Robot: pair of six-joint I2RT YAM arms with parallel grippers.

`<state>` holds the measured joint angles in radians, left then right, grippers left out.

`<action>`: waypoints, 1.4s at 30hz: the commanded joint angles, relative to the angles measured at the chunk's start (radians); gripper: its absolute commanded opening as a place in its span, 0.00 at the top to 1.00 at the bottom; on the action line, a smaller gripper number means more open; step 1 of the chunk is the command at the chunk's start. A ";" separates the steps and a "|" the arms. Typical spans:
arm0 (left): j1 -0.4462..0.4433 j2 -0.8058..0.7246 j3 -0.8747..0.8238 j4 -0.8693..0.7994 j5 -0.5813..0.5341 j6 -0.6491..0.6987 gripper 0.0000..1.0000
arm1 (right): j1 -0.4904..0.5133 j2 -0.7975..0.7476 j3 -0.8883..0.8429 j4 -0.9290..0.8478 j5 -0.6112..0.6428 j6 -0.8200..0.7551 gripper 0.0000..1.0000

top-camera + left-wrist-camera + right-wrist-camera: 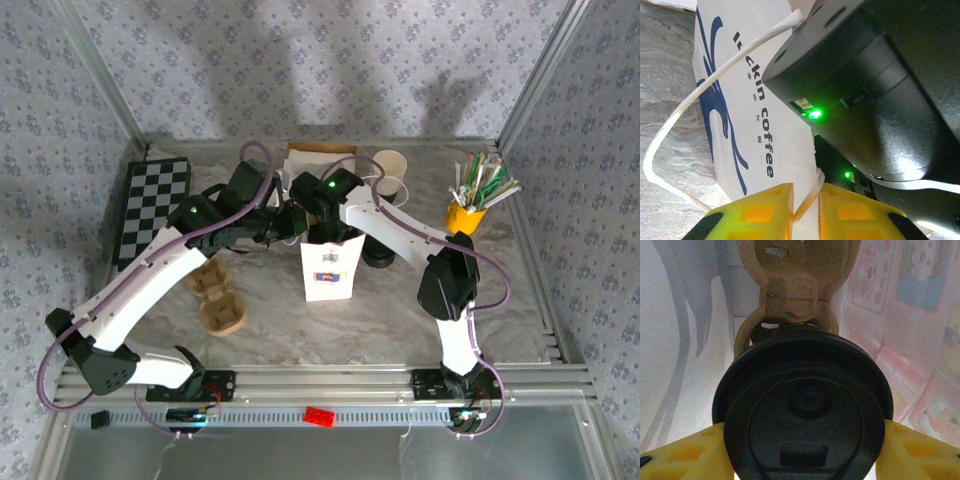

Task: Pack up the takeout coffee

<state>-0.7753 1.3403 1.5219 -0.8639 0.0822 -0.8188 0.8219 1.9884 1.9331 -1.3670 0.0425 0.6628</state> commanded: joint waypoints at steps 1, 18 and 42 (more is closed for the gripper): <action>-0.007 0.003 0.029 -0.007 -0.002 0.017 0.80 | -0.009 0.006 -0.010 -0.022 0.032 0.017 0.42; -0.006 0.019 0.030 -0.003 -0.002 0.017 0.84 | -0.003 0.013 0.070 -0.081 0.050 0.014 0.27; -0.004 0.015 0.029 -0.014 -0.016 0.013 0.84 | 0.005 0.016 0.102 -0.104 0.065 0.017 0.12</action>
<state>-0.7750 1.3506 1.5291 -0.8604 0.0780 -0.8188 0.8230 1.9945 2.0056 -1.4250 0.0837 0.6662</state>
